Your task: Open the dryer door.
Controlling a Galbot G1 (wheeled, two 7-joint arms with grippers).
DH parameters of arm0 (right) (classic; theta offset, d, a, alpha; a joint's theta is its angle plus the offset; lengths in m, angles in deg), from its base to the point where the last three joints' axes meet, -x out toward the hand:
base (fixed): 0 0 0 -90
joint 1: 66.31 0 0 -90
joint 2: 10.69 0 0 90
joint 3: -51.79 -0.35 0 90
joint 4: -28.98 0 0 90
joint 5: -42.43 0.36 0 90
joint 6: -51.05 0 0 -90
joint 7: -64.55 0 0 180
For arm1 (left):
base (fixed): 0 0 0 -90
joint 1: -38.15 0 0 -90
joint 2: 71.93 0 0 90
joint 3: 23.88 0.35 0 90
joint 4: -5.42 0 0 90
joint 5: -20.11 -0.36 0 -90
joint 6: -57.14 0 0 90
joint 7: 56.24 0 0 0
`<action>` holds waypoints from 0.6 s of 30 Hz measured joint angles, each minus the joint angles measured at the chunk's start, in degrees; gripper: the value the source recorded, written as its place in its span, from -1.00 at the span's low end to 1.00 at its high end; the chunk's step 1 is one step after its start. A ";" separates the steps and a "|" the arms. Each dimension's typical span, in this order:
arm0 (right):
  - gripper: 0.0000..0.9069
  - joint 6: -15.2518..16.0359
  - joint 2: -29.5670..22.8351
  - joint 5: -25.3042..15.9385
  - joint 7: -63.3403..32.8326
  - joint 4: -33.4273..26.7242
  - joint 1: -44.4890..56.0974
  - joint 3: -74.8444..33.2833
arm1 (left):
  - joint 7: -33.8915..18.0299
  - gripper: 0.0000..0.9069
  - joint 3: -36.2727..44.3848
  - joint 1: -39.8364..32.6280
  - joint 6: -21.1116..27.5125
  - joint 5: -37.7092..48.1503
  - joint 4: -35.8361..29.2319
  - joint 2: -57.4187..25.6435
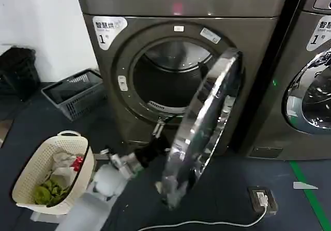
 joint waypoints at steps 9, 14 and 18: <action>1.00 0.71 -0.98 -0.01 -0.23 -5.25 -0.11 -5.43 | -0.23 1.00 7.66 -6.75 0.04 -0.58 4.60 5.50; 1.00 1.31 -1.31 -0.13 -0.37 -7.19 -0.15 -7.76 | -0.53 1.00 11.06 -10.30 0.02 -0.58 7.85 8.53; 1.00 1.63 -1.77 -0.19 -0.37 -7.95 0.03 -9.17 | -0.56 1.00 13.27 -12.79 0.00 -0.54 10.59 10.64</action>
